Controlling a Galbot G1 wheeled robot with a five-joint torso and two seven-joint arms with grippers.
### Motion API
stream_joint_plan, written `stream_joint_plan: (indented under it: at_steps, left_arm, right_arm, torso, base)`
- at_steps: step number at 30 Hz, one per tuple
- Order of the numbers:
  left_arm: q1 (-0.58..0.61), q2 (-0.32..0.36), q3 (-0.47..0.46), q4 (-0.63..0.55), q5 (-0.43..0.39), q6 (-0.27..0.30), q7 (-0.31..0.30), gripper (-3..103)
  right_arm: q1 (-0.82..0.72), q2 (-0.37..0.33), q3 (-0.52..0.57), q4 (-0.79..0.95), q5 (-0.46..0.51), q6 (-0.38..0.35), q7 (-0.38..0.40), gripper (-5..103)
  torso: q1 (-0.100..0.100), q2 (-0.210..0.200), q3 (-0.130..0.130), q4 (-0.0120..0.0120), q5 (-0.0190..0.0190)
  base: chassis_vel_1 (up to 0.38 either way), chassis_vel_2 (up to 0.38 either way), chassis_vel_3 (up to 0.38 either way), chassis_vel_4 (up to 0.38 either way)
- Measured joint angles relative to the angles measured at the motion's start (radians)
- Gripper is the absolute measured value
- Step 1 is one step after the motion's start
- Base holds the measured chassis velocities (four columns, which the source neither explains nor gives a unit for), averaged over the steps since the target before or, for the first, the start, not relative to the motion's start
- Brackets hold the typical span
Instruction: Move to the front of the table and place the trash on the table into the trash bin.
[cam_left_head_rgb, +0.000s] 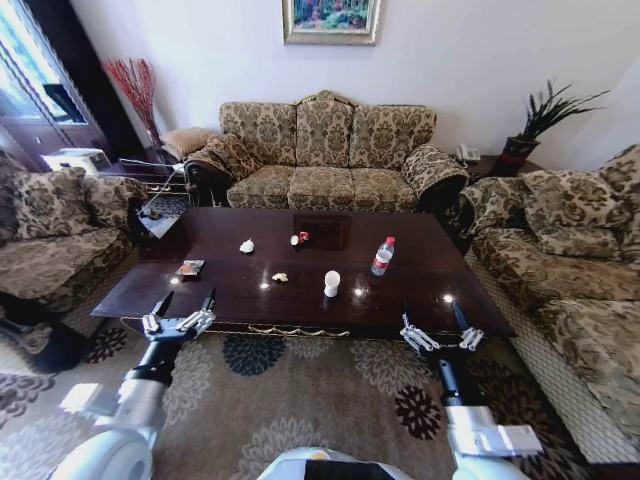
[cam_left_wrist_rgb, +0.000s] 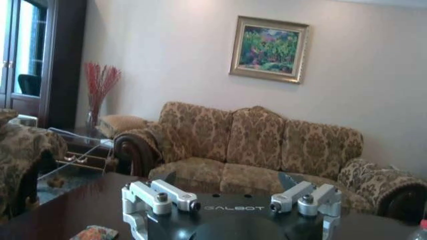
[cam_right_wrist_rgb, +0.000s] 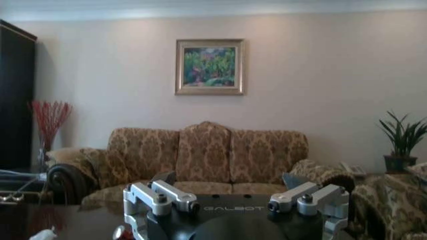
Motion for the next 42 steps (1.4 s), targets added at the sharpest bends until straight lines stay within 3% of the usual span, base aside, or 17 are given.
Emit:
stream_joint_plan:
  at_steps: [4, 5, 7, 9, 15, 21, 27, 42]
  left_arm:
    - [0.013, -0.017, 0.001, -0.005, 0.004, 0.027, -0.003, 100]
    - [0.013, -0.017, 0.001, -0.005, 0.004, 0.027, -0.003, 100]
    - [0.012, -0.018, -0.004, -0.005, -0.009, 0.035, -0.008, 100]
    - [0.004, -0.017, -0.003, -0.006, -0.012, 0.04, -0.013, 100]
    - [-0.007, -0.005, -0.002, -0.006, -0.01, 0.043, -0.016, 100]
    - [-0.013, 0.006, -0.004, -0.006, -0.014, 0.045, -0.016, 100]
    - [-0.013, 0.007, -0.004, -0.006, 0.006, 0.034, -0.02, 100]
    - [-0.009, 0.002, -0.008, 0.0, 0.047, 0.017, -0.018, 100]
  right_arm:
    - [0.129, -0.131, 0.12, -0.054, 0.15, -0.154, 0.016, 100]
    - [0.129, -0.131, 0.12, -0.054, 0.15, -0.154, 0.016, 100]
    - [0.221, -0.224, 0.206, -0.094, 0.256, -0.263, 0.027, 100]
    - [0.244, -0.247, 0.227, -0.104, 0.284, -0.292, 0.03, 100]
    - [0.255, -0.241, 0.175, -0.081, 0.35, -0.258, 0.025, 100]
    - [0.246, -0.228, 0.152, -0.073, 0.325, -0.211, 0.0, 100]
    - [0.184, -0.213, 0.148, -0.128, 0.242, -0.095, -0.055, 100]
    - [0.186, -0.201, 0.137, -0.14, 0.234, -0.087, -0.066, 100]
  torso:
    - [0.0, 0.0, 0.0, 0.0013, 0.0003]
    - [0.0, 0.0, 0.0, 0.0013, 0.0003]
    - [0.0, 0.0, 0.0, 0.0012, 0.0001]
    - [0.0, 0.0, 0.0, 0.001, 0.0003]
    - [0.0, 0.0, 0.0, 0.0007, 0.0]
    - [0.0, 0.0, 0.0, 0.0009, -0.0004]
    - [0.0, 0.0, 0.0, 0.0007, 0.0]
    - [0.0, 0.0, 0.0, 0.0009, -0.0001]
  base:
    - [0.0, 0.0, 0.0, 0.0]
    - [0.0, 0.0, 0.0, 0.0]
    - [0.0, 0.0, 0.0, 0.0]
    - [0.0, 0.0, 0.0, 0.0]
    - [0.0, 0.0, 0.0, 0.0]
    - [0.0, 0.0, 0.0, 0.0]
    - [0.0, 0.0, 0.0, 0.0]
    - [0.009, 0.012, -0.009, -0.012]
